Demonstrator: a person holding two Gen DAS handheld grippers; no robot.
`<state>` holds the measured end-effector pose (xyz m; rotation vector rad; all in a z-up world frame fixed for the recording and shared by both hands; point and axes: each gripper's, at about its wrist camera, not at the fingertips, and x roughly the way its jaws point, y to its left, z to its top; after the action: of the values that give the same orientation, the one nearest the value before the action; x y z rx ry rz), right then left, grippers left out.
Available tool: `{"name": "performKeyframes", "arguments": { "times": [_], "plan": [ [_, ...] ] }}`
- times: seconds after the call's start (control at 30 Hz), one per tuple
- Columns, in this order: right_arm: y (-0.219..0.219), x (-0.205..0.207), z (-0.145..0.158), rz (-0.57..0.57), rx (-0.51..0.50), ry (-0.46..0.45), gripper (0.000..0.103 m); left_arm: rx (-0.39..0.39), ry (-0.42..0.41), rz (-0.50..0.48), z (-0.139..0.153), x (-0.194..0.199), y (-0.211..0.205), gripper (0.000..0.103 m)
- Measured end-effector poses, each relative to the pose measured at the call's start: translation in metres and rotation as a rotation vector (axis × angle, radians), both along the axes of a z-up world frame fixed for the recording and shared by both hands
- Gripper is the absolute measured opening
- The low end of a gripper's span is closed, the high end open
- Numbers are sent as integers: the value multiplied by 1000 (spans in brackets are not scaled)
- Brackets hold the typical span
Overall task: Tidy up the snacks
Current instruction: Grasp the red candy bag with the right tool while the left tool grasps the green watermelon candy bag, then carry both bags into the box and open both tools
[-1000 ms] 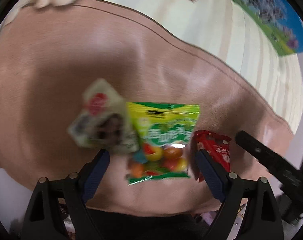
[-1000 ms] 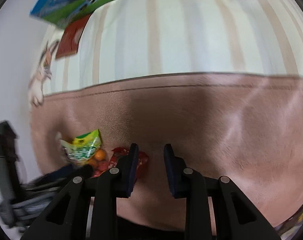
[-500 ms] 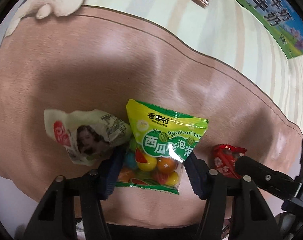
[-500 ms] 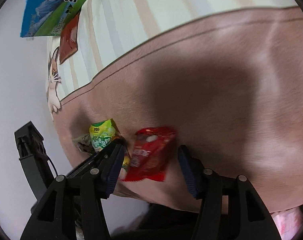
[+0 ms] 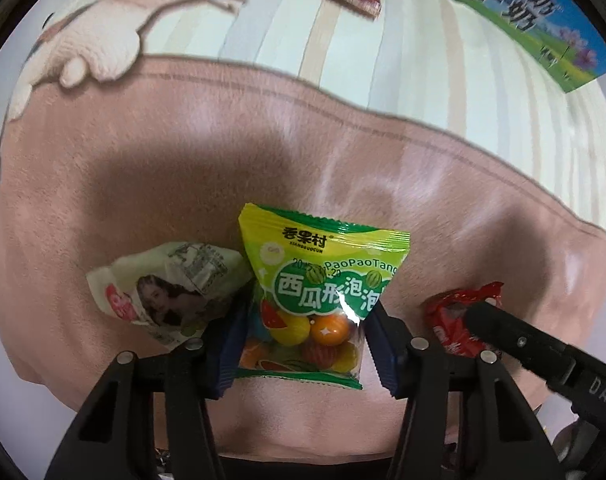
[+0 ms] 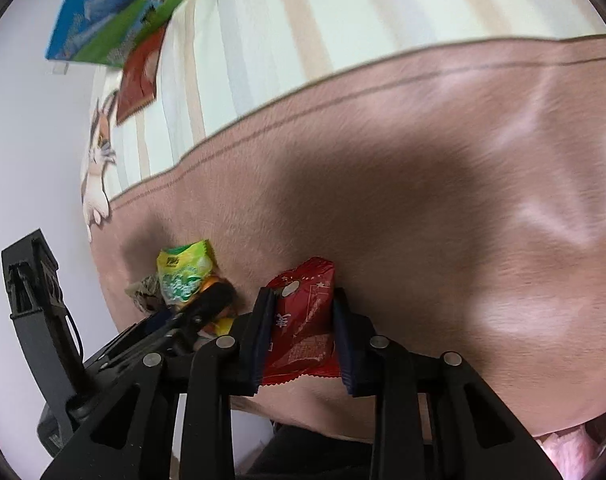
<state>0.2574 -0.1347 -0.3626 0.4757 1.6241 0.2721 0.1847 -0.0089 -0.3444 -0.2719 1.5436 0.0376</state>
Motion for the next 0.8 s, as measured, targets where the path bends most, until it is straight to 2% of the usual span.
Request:
{"name": "performKeyframes", "arguments": {
  "times": [0.3, 0.57, 0.8],
  "plan": [
    [-39, 25, 49, -71, 22, -122, 31, -82, -126, -49, 77, 27, -25, 52],
    [-48, 67, 132, -91, 73, -289, 31, -190, -255, -104, 163, 82, -46, 52],
    [-39, 122, 203, -103, 79, -445, 31, -199, -353, -133, 230, 148, -37, 52]
  ]
}}
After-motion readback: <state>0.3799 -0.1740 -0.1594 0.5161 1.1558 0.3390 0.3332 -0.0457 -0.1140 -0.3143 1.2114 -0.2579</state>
